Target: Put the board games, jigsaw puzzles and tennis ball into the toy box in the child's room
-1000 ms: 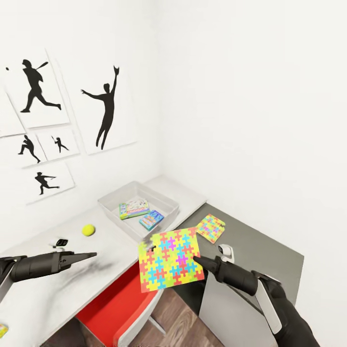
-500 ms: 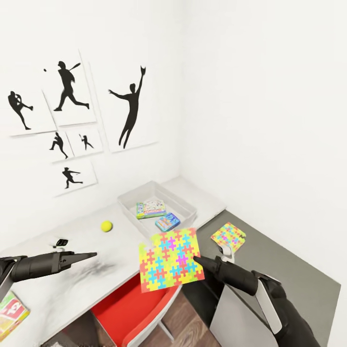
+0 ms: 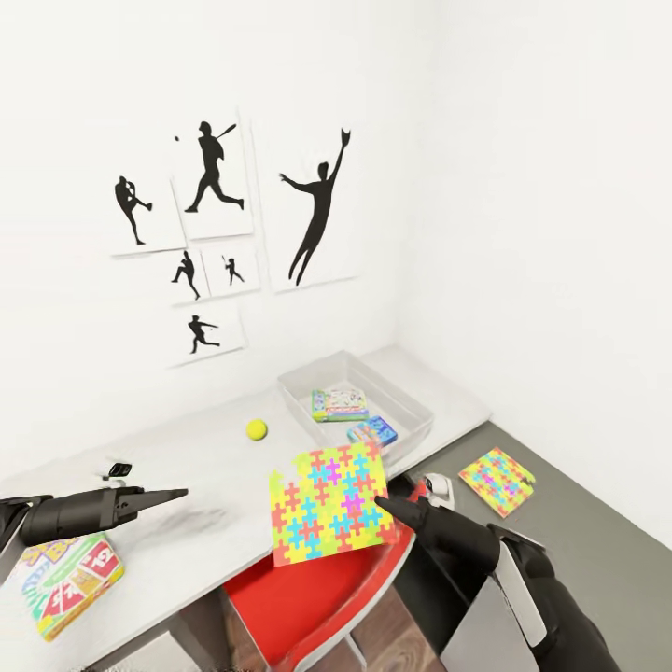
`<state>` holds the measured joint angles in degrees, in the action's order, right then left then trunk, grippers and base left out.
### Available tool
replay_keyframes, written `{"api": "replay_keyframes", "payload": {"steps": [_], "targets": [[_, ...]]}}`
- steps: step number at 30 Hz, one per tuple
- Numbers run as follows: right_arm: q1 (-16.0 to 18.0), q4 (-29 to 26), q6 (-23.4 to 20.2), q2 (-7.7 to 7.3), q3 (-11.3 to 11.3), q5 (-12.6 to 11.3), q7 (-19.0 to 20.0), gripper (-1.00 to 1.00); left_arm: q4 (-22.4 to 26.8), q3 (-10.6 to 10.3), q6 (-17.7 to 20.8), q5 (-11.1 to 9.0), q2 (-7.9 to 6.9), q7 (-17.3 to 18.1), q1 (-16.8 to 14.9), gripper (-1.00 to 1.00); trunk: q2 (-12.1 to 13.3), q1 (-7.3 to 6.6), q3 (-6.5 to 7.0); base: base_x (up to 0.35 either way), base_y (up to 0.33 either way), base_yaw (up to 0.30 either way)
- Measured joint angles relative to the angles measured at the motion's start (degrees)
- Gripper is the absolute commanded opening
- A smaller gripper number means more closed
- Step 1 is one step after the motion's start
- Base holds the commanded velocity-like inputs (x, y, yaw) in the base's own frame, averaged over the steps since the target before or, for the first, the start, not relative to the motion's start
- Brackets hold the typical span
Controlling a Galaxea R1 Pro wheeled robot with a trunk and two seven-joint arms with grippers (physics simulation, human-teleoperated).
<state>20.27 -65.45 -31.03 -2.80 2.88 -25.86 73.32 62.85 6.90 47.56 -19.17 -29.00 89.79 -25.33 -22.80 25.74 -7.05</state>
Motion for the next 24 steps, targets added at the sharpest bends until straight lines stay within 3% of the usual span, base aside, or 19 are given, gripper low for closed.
{"api": "replay_keyframes", "payload": {"steps": [15, 24], "targets": [[0.0, 0.0, -0.1, 0.0, 0.0, 0.0, 0.0, -1.0, 0.0, 0.0, 0.0, 0.0, 0.0, 0.0, 0.0, 1.0, 0.0, 0.0, 0.0, 0.137, 0.038, 0.28], [0.0, 0.0, -0.2, -0.01, 0.0, 0.0, 0.1, -1.0, 0.0, 0.0, 0.0, 0.0, 0.01, 0.0, 0.0, 1.0, 0.0, -0.01, 0.0, 0.166, 0.002, 0.028]]}}
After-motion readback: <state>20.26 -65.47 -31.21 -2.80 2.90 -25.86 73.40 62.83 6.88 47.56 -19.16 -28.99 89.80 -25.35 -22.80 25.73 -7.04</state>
